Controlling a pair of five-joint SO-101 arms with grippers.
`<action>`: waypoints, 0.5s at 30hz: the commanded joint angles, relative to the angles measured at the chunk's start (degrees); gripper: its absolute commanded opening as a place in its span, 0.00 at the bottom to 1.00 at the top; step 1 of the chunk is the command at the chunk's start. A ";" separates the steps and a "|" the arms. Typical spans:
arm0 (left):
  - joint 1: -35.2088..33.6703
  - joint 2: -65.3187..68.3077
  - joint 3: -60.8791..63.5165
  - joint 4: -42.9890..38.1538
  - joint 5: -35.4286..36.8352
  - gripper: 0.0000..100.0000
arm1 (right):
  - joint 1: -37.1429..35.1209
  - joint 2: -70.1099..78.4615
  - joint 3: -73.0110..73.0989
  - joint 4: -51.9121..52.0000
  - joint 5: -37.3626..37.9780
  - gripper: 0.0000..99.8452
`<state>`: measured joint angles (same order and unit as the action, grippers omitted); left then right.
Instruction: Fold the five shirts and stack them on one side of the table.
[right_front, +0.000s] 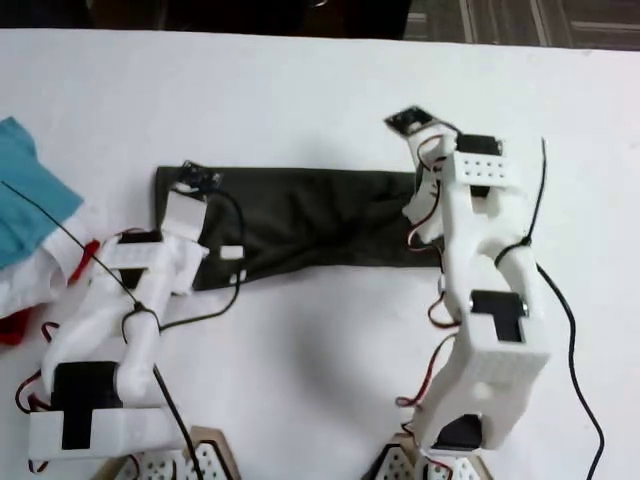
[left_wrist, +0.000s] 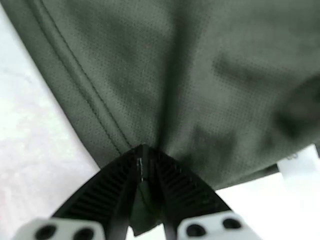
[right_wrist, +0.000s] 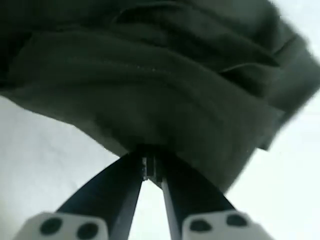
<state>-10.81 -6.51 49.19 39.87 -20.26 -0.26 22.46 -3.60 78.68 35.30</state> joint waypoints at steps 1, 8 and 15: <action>0.00 -1.32 0.13 -0.88 0.70 0.02 | 0.48 4.09 -0.18 -0.04 -0.79 0.02; 0.00 -1.32 0.13 -0.88 0.70 0.02 | 3.91 2.51 -0.09 4.88 4.40 0.02; 0.00 -1.58 0.04 -0.88 0.79 0.02 | 1.36 -5.32 -0.18 5.58 5.10 0.02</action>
<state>-10.81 -6.51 49.19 39.87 -20.26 2.99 23.52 -3.43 83.25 39.87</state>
